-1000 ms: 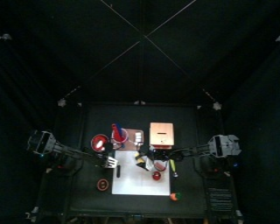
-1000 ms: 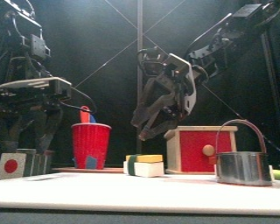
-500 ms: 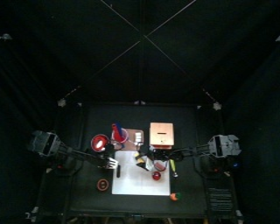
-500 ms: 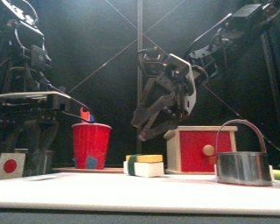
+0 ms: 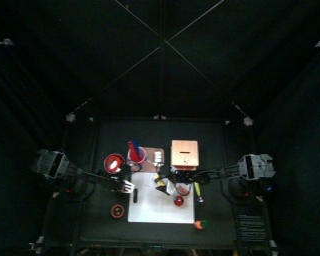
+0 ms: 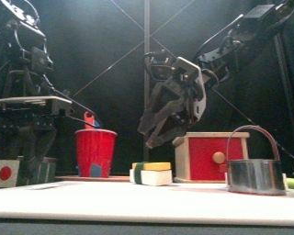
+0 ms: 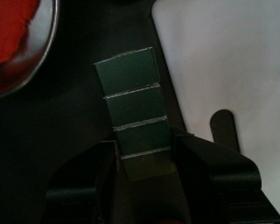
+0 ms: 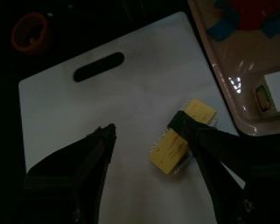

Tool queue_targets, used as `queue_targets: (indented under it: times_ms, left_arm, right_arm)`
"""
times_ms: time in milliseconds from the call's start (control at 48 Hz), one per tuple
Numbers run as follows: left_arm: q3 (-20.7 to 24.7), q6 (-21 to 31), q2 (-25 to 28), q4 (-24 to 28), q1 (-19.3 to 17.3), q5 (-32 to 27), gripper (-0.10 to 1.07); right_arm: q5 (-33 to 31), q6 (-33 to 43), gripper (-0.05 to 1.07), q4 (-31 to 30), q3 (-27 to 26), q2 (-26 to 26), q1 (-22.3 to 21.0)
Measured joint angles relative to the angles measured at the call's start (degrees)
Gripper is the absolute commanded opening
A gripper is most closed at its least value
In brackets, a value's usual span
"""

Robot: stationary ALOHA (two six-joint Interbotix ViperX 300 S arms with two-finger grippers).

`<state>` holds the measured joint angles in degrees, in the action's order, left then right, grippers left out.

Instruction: Pull apart sushi roll

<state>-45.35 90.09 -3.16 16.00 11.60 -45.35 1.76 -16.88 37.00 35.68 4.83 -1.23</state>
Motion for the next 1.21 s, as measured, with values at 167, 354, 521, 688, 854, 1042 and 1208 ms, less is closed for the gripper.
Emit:
queue_targets:
  times_ms: [167,354,521,688,854,1042,1208]
  left_arm:
    - [-0.70,-7.47,-5.19,2.11,0.44,-0.26,0.63]
    - [-2.11,-15.03,-10.90,3.08,0.53,0.35,0.62]
    - [-4.83,-24.61,-15.82,4.31,0.53,5.80,0.62]
    - [-8.17,-35.07,-18.54,5.01,0.62,17.67,0.62]
    - [-10.20,-43.42,-18.54,4.31,0.62,32.08,0.62]
    - [-10.72,-46.23,-16.52,3.69,0.62,42.71,0.62]
    - [-10.72,-46.76,-12.83,3.78,0.62,45.00,0.62]
  right_arm:
    - [-0.09,-0.26,0.95,-1.14,0.00,-0.09,0.18]
    - [0.00,-0.26,0.95,-5.71,0.00,-0.79,1.41]
    - [1.14,-0.18,0.95,-12.04,0.00,-1.23,3.34]
    - [4.04,-0.18,0.95,-16.52,0.00,-1.23,5.10]
    - [7.91,-0.26,0.96,-20.21,0.09,-1.23,5.71]
    - [14.06,-0.18,0.96,-21.36,0.70,-1.41,5.71]
    - [17.40,0.79,0.96,-19.95,1.93,-3.08,5.80]
